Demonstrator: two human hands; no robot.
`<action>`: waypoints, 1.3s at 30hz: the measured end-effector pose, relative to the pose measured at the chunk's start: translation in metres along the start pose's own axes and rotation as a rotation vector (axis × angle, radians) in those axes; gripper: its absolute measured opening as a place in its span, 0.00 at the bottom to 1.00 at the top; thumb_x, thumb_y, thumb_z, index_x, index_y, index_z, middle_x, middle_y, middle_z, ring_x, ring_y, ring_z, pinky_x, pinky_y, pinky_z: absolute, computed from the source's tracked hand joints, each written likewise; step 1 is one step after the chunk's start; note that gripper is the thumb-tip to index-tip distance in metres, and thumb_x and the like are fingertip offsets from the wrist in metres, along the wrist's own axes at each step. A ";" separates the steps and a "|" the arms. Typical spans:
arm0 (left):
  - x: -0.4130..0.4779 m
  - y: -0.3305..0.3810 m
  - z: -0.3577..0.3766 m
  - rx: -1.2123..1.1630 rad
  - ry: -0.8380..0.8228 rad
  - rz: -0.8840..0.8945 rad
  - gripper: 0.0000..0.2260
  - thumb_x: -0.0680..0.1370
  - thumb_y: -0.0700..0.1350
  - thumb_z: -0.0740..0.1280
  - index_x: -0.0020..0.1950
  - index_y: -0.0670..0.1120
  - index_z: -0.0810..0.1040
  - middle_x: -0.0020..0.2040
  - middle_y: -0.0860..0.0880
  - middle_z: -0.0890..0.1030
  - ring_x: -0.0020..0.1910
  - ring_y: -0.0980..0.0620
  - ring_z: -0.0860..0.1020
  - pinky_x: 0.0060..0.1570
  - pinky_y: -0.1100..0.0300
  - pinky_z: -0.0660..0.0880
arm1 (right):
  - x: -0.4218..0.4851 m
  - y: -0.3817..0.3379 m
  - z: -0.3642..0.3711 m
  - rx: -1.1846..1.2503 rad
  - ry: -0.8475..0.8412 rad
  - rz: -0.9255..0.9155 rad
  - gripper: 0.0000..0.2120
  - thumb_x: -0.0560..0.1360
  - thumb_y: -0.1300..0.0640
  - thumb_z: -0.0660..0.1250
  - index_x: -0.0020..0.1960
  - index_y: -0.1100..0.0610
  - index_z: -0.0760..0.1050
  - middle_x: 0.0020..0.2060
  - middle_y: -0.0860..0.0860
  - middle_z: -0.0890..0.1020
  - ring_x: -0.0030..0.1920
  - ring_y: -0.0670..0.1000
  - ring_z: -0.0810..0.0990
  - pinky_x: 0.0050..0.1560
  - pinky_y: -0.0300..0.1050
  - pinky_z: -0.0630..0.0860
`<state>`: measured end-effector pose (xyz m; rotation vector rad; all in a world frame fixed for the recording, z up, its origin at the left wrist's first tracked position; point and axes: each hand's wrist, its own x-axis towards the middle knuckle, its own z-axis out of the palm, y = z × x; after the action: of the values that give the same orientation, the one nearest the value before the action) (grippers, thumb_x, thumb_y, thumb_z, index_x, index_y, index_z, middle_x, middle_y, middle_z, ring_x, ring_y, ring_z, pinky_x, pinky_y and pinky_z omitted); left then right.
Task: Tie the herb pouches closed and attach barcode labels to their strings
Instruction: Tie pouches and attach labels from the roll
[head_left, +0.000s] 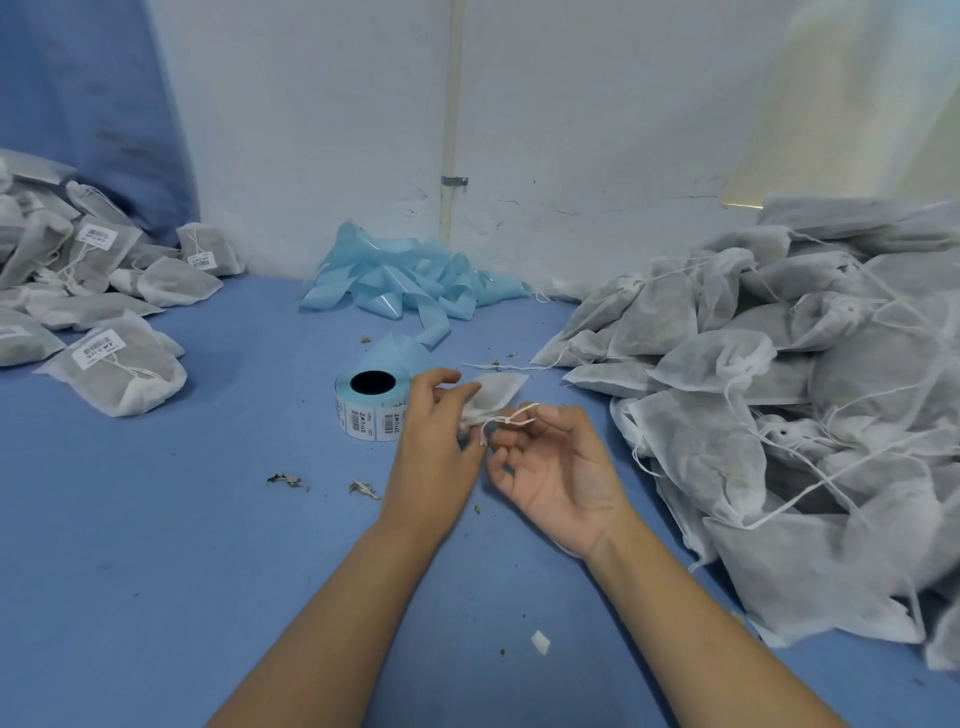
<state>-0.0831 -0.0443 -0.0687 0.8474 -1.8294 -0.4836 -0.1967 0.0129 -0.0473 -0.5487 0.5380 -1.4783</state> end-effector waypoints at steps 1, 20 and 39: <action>0.000 0.000 0.000 -0.012 0.013 -0.018 0.15 0.73 0.32 0.68 0.59 0.40 0.77 0.60 0.50 0.69 0.57 0.57 0.69 0.52 0.82 0.60 | 0.000 -0.001 -0.001 -0.002 -0.010 -0.004 0.17 0.50 0.59 0.81 0.34 0.58 0.77 0.35 0.51 0.77 0.33 0.47 0.76 0.35 0.39 0.77; 0.007 0.009 -0.001 -0.620 0.330 -0.399 0.17 0.77 0.31 0.59 0.52 0.54 0.71 0.49 0.57 0.76 0.42 0.69 0.76 0.41 0.75 0.70 | 0.013 0.019 -0.001 -0.570 0.580 -0.424 0.11 0.69 0.61 0.71 0.32 0.50 0.75 0.51 0.54 0.77 0.48 0.49 0.75 0.50 0.41 0.69; 0.003 0.003 0.011 -0.865 0.063 -0.599 0.24 0.73 0.42 0.73 0.62 0.50 0.63 0.60 0.44 0.76 0.58 0.47 0.79 0.57 0.48 0.78 | 0.012 0.021 -0.004 -0.600 0.541 -0.431 0.08 0.73 0.62 0.70 0.38 0.53 0.74 0.34 0.46 0.78 0.33 0.43 0.74 0.35 0.32 0.71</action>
<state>-0.0950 -0.0452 -0.0688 0.7503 -1.0833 -1.4715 -0.1832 0.0013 -0.0641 -0.7609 1.3827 -1.8882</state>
